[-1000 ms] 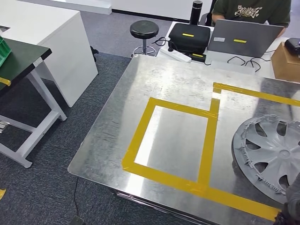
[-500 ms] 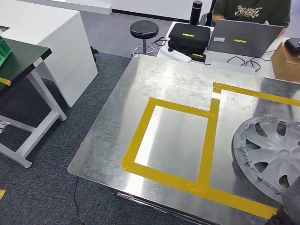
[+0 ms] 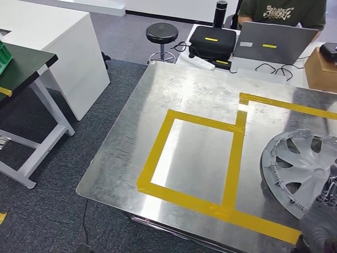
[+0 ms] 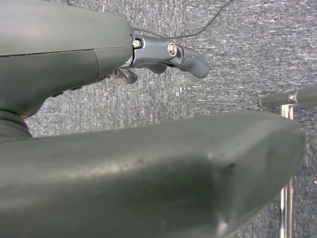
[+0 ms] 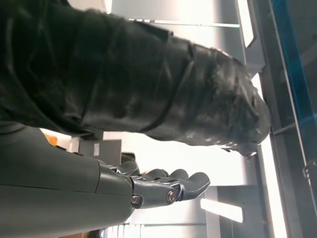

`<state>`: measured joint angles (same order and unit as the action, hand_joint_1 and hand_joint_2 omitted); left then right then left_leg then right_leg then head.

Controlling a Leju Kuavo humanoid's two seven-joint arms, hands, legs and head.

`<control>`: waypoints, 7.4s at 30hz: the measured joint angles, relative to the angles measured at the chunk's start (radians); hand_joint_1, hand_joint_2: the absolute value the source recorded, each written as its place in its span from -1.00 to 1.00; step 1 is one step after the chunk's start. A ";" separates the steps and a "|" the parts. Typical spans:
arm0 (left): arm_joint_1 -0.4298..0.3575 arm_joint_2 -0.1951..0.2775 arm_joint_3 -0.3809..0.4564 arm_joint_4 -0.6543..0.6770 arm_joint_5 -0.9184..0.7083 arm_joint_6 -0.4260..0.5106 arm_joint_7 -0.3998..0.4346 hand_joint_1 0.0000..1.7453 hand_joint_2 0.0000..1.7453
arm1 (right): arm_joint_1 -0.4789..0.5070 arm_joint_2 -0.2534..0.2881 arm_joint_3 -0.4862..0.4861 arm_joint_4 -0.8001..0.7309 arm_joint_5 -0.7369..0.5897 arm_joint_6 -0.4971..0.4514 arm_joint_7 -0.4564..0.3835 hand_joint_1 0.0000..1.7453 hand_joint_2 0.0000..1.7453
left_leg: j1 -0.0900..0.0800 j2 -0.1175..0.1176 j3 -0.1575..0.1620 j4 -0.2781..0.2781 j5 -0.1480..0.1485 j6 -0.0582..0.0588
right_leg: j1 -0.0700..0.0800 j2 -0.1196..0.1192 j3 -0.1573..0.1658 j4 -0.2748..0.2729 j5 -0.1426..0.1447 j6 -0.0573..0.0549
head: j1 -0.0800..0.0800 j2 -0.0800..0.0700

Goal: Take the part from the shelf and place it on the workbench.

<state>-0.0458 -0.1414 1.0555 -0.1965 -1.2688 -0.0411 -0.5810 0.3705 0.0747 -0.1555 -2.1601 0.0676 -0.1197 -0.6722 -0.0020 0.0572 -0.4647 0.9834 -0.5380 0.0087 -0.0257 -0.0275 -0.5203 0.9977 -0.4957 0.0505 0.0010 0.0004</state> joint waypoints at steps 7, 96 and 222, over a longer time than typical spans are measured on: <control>0.001 0.000 0.007 0.000 -0.003 -0.004 0.004 -1.00 -1.00 | 0.005 -0.005 0.069 -0.022 0.010 0.008 0.000 -1.00 -1.00 | -0.001 0.000 0.000 0.001 0.000 0.000 | -0.001 0.000 0.000 0.000 0.001 0.000 | 0.000 0.000; -0.001 0.019 0.040 0.000 -0.041 -0.018 0.019 -1.00 -1.00 | 0.066 -0.198 0.307 -0.039 0.130 -0.123 0.000 -1.00 -1.00 | -0.013 -0.086 -0.116 -0.008 0.117 0.020 | 0.011 0.067 0.092 -0.055 -0.047 -0.011 | 0.001 0.000; -0.002 0.024 0.087 -0.002 -0.057 -0.037 -0.014 -1.00 -1.00 | -0.101 -0.141 0.190 0.091 0.081 0.065 0.000 -1.00 -1.00 | -0.001 -0.012 -0.145 0.042 0.085 0.003 | 0.033 0.003 0.085 -0.074 -0.022 -0.053 | -0.004 0.000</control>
<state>-0.0481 -0.1177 1.1428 -0.1980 -1.3253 -0.0784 -0.5948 0.2690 -0.0661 0.0345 -2.0691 0.1485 -0.0545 -0.6723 -0.0032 0.0452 -0.6101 1.0255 -0.4530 0.0120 0.0068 -0.0244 -0.4358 0.9238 -0.5178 -0.0023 -0.0033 0.0006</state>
